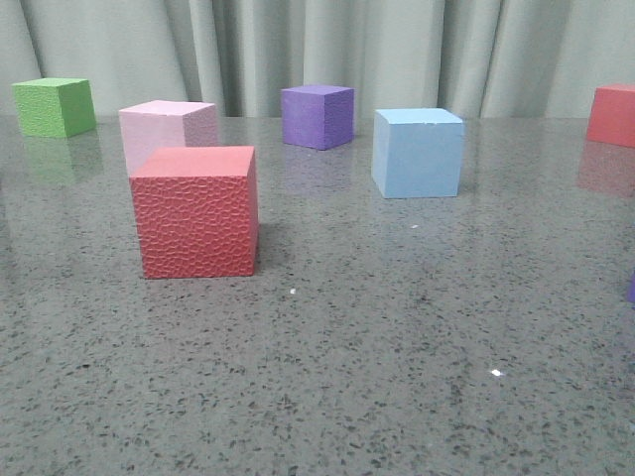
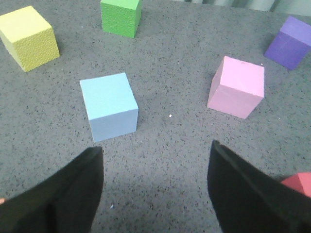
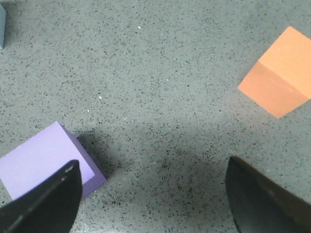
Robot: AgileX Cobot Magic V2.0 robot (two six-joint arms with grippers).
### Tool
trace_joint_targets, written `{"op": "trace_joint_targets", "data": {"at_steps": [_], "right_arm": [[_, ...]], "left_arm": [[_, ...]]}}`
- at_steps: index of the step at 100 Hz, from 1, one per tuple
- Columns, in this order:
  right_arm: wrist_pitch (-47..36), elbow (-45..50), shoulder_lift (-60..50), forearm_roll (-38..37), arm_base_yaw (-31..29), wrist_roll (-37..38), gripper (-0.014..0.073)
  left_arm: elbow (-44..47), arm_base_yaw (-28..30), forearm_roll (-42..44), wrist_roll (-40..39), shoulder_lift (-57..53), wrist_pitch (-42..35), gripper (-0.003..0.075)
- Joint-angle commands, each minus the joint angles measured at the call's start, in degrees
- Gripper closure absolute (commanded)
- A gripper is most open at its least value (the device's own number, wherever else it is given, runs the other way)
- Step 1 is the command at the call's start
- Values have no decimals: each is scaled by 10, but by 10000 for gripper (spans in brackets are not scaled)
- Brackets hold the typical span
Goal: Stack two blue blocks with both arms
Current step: 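Lower the left gripper onto the second light blue cube and grasp it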
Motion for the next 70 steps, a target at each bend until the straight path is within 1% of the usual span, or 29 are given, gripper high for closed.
{"op": "trace_joint_targets", "data": {"at_steps": [1,12,19,28,37,51,59,70], "right_arm": [[-36,-13,-3,-5,-3,-6,-6],[-36,-13,-3,-5,-3,-6,-6],[-36,-13,-3,-5,-3,-6,-6],[-36,-13,-3,-5,-3,-6,-6],[-36,-13,-3,-5,-3,-6,-6],[-36,-13,-3,-5,-3,-6,-6],[-36,-13,-3,-5,-3,-6,-6],[-36,-13,-3,-5,-3,-6,-6]], "left_arm": [[-54,2,4,-6,49,-41,264],[-99,2,11,-6,109,-34,216],[-123,2,16,-6,142,-31,202],[-147,2,21,-6,178,-30,202],[-164,2,24,-6,205,-30,195],[-176,2,38,-8,238,-30,146],[-178,5,54,-36,252,-30,119],[-178,16,77,-68,269,-30,116]]}}
